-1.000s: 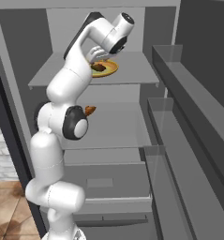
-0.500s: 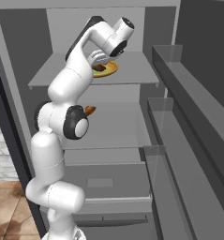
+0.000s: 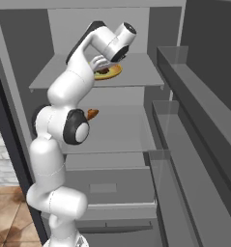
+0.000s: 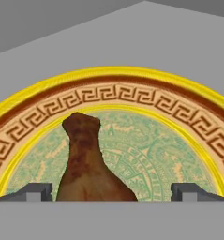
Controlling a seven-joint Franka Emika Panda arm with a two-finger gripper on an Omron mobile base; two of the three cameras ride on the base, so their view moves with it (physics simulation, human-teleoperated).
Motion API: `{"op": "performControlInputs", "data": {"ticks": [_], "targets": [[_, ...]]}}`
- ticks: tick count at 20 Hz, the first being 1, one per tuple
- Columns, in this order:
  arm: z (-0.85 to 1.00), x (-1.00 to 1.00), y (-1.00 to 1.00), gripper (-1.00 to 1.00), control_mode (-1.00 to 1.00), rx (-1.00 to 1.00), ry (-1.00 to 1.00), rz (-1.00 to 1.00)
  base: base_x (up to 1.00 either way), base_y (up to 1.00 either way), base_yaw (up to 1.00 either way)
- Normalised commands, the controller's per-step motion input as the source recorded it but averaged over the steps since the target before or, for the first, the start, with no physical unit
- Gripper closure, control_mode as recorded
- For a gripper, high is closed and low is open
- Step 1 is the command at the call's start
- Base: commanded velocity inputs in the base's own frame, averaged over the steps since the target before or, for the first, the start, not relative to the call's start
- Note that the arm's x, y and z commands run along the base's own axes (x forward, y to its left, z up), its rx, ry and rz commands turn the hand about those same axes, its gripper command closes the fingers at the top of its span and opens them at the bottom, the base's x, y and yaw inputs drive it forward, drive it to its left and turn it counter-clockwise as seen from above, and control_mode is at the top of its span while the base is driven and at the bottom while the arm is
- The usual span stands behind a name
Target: Retrieve the chicken drumstick from the fridge and place it on the saucepan with marinade on the stove.
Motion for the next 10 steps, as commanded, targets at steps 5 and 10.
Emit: {"op": "performControlInputs", "data": {"ticks": [5,10], "targets": [[-0.35,0.0,0.02,-1.0,-1.0,-0.01,-0.02,0.0,0.0,0.0,0.0],[-0.21,0.0,0.13,1.0,-1.0,0.0,-0.04,0.0,0.0,0.0,0.0]]}}
